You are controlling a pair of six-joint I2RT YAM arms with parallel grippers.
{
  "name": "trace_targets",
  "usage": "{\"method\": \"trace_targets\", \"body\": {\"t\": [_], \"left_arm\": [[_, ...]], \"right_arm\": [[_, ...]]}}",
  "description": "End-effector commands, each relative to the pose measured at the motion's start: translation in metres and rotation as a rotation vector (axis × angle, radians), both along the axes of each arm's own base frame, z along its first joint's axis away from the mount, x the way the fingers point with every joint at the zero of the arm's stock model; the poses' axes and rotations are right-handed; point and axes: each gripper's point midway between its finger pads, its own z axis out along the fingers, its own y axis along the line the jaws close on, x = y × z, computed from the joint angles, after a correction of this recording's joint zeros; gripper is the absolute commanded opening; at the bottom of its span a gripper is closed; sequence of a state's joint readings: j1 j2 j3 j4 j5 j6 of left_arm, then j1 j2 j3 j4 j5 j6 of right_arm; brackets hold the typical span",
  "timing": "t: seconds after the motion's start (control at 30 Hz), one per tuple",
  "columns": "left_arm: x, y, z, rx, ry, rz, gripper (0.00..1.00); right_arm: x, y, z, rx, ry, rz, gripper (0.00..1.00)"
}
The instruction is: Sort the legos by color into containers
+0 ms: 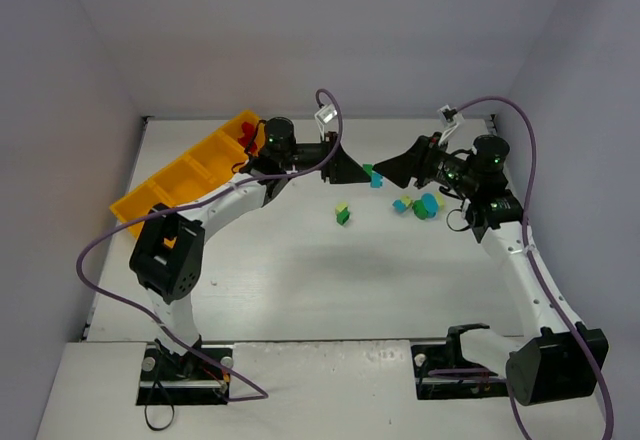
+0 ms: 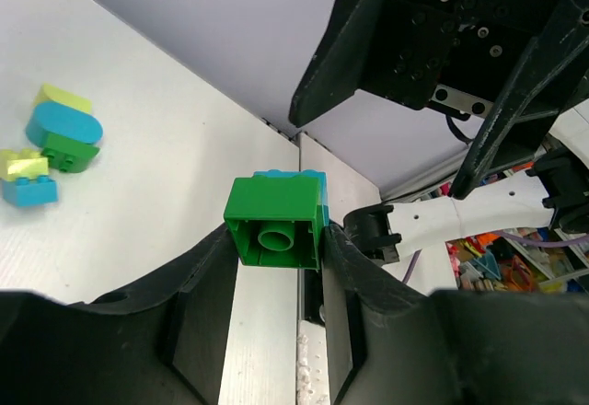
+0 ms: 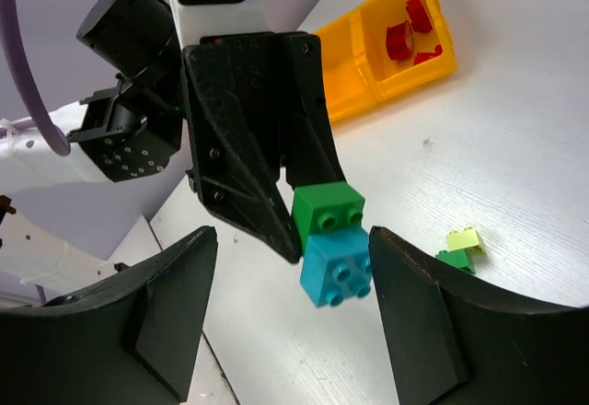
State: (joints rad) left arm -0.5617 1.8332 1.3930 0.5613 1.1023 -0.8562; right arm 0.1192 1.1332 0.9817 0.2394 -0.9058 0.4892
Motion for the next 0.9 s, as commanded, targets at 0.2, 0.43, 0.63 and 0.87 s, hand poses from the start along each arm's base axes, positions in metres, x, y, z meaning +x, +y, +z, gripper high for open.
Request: {"method": "trace_targets", "body": {"t": [0.2, 0.43, 0.63, 0.87], "left_arm": [[-0.012, 0.017, 0.054, -0.082, -0.165, -0.022, 0.00], [-0.020, 0.019, 0.057, -0.095, -0.200, -0.072, 0.00], [-0.021, 0.022, 0.060, -0.098, -0.212, -0.080, 0.00], [-0.023, 0.023, 0.065, -0.111, -0.224, -0.094, 0.00]], "right_arm": [[-0.007, -0.003, 0.011, -0.035, -0.109, 0.011, 0.58], [-0.009, 0.001, 0.002, -0.041, -0.096, 0.053, 0.56], [-0.010, 0.003, -0.005, -0.042, -0.077, 0.075, 0.57], [-0.011, 0.007, -0.010, -0.040, -0.063, 0.107, 0.56]]}}
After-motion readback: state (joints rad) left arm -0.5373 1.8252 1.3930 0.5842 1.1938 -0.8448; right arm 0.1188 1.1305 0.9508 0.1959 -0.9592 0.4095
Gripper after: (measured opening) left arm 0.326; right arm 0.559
